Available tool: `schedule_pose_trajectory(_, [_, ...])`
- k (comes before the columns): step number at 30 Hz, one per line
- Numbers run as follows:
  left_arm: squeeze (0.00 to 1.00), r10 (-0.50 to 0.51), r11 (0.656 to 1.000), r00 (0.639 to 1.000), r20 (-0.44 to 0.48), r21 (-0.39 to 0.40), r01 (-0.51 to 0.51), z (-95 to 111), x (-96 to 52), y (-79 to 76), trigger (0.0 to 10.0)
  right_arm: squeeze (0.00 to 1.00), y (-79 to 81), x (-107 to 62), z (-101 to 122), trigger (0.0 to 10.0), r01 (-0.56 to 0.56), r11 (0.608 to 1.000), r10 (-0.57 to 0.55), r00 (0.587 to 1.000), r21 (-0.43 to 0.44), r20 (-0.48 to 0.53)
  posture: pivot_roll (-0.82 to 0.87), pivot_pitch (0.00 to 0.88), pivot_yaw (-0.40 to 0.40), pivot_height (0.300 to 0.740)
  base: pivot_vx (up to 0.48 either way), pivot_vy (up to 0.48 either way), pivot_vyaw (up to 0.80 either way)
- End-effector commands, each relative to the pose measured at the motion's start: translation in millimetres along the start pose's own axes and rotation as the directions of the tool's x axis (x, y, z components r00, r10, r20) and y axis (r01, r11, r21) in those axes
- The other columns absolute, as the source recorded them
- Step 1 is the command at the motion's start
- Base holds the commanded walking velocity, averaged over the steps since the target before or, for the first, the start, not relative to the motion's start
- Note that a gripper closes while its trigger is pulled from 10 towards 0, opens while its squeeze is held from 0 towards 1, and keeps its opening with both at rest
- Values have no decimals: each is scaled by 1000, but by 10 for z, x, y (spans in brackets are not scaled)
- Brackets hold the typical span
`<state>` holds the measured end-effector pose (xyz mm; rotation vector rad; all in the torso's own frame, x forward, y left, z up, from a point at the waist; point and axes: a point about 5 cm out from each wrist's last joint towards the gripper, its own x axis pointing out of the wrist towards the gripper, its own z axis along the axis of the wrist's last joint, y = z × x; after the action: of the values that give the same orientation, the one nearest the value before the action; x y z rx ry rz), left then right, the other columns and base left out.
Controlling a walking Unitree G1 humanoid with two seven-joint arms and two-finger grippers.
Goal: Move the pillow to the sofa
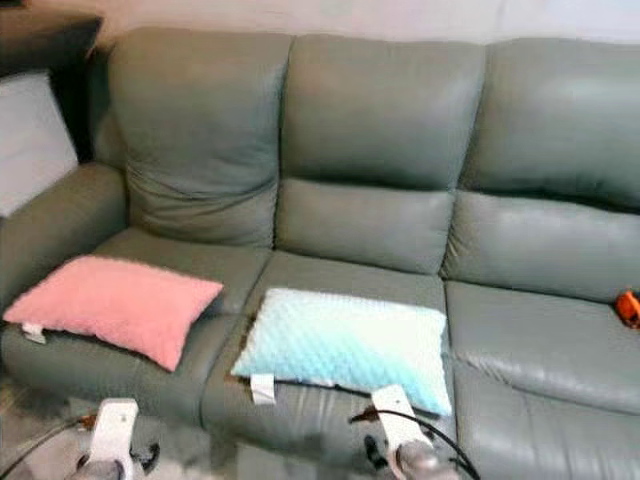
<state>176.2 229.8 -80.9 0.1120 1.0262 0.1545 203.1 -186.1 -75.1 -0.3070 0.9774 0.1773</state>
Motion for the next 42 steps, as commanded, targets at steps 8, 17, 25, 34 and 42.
schedule_pose_trajectory(8, [0,28,999,1000,9,20,-28,52,1,98,10000,0,73,12,56,10000,-21,1000,21,1000,5,12,45,0,19,740,-313,0,0])
schedule_pose_trajectory(17, [0,32,999,999,7,30,-32,50,0,121,10000,0,74,13,58,10000,-21,1000,21,1000,-3,11,45,0,21,740,-308,0,0])
schedule_pose_trajectory(25, [0,33,999,999,5,27,-33,44,-1,123,10000,0,71,12,51,10000,-20,1000,20,1000,-6,8,46,0,19,740,-244,0,0])
schedule_pose_trajectory(34, [0,40,999,999,1,12,-40,31,-2,133,10000,0,61,10,39,10000,-20,1000,20,1000,-13,3,42,0,16,740,-182,0,0])
schedule_pose_trajectory(42, [0,43,999,999,-1,9,-43,22,-3,130,10000,0,50,9,33,10000,-20,1000,20,1000,-18,-1,39,0,11,740,-127,0,0])
